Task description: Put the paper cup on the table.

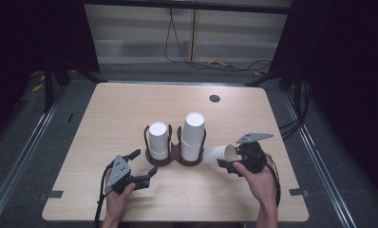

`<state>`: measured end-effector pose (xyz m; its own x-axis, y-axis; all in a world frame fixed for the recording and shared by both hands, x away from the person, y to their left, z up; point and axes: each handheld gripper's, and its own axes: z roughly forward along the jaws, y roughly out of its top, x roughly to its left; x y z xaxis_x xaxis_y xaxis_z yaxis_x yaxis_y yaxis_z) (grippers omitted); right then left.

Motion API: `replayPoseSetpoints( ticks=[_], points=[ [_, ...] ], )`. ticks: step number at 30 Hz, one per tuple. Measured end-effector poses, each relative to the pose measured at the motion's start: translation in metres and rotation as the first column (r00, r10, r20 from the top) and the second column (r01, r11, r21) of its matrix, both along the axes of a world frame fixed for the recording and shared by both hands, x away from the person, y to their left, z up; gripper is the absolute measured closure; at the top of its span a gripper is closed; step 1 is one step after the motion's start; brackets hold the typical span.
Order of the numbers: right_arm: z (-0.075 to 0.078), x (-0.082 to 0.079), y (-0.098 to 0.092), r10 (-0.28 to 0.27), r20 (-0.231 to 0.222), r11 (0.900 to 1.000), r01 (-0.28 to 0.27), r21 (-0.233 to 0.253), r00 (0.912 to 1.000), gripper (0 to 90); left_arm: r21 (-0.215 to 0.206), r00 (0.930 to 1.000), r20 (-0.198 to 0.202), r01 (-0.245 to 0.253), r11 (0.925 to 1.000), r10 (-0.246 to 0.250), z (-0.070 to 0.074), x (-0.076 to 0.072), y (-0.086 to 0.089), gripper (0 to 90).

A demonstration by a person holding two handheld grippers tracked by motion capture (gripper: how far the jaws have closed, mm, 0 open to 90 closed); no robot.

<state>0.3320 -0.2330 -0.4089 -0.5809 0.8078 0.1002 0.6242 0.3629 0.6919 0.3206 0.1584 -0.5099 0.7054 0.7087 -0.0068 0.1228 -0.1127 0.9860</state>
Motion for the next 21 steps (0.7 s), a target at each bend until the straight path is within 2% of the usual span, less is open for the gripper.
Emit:
replayPoseSetpoints(
  ticks=[4,7,9,13,14,15,16,21],
  points=[
    [0.006,0.007,-0.006,-0.019,-0.007,1.0,0.019,-0.003,0.9998,25.7,-0.002,0.9999,-0.006,-0.016,0.9999,0.016,0.0,0.001,0.001,15.9],
    [0.011,0.013,-0.009,-0.027,-0.014,0.999,0.027,-0.025,0.9995,25.7,0.001,0.9997,-0.009,-0.023,0.9997,0.023,0.0,0.001,0.001,15.7],
    [0.012,0.018,-0.011,-0.032,-0.019,0.999,0.032,-0.034,0.9993,25.7,0.001,0.9998,-0.003,-0.02,0.9998,0.02,0.0,0.001,0.001,15.6],
    [0.014,0.028,-0.014,-0.039,-0.047,0.998,0.037,-0.056,0.9981,25.7,-0.009,0.9989,0.015,-0.045,0.9989,0.046,0.0,-0.002,0.001,16.4],
    [0.014,0.031,-0.014,-0.045,-0.052,0.997,0.041,-0.067,0.9976,25.6,-0.005,0.9993,0.021,-0.031,0.9995,0.031,0.0,-0.001,0.002,16.4],
    [0.015,0.034,-0.014,-0.047,-0.055,0.996,0.043,-0.08,0.9973,25.6,-0.022,0.9987,0.009,-0.049,0.9985,0.05,-0.001,-0.002,0.002,16.3],
    [0.015,0.036,-0.014,-0.042,-0.064,0.996,0.036,-0.08,0.9971,25.7,-0.023,0.9988,0.01,-0.048,0.9986,0.049,-0.001,-0.001,0.003,16.1],
    [0.023,0.047,-0.015,-0.037,-0.092,0.991,0.025,-0.13,0.9951,25.5,-0.01,0.9981,0.028,-0.054,0.9985,0.054,-0.001,-0.003,0.002,16.1]
  ],
)
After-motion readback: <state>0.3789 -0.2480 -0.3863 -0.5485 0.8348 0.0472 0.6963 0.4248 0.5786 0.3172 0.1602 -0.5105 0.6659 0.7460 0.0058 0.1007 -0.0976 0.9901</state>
